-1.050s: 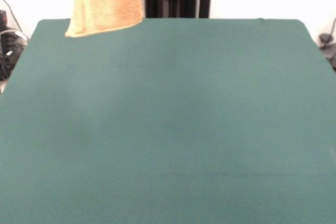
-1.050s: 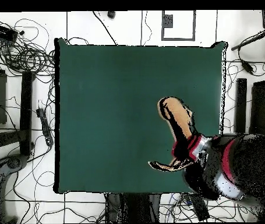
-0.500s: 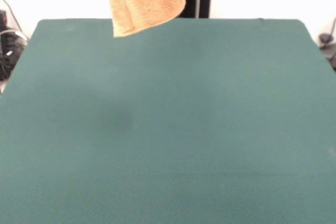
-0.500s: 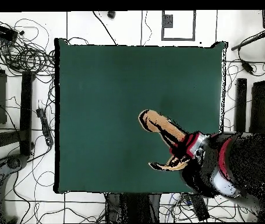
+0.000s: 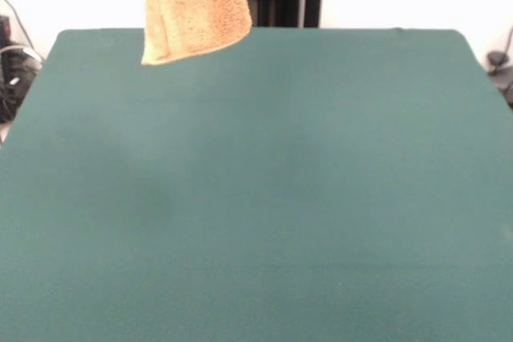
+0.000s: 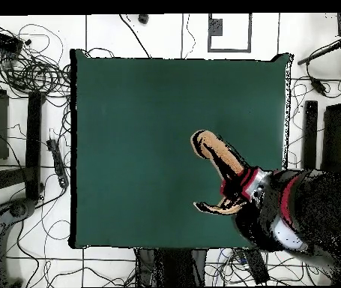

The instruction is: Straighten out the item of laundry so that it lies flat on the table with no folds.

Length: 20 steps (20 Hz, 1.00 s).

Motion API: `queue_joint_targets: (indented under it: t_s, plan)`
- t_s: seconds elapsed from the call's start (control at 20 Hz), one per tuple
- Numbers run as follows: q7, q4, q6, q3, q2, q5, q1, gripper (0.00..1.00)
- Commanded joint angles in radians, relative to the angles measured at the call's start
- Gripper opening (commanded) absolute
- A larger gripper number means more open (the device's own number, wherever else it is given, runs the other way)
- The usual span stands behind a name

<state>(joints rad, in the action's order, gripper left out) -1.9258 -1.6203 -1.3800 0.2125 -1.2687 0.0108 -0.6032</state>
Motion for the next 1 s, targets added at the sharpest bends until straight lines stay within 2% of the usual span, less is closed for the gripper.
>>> queue_joint_targets:
  t_s: [0.05,0.7,1.0]
  plan:
    - [0.179,-0.176,0.144,0.034,0.022,-0.031,0.021,0.0]
    - [0.267,-0.364,0.302,0.009,-0.066,-0.016,-0.005,0.0]
    - [0.275,-0.353,0.28,0.026,-0.071,-0.01,-0.025,0.0]
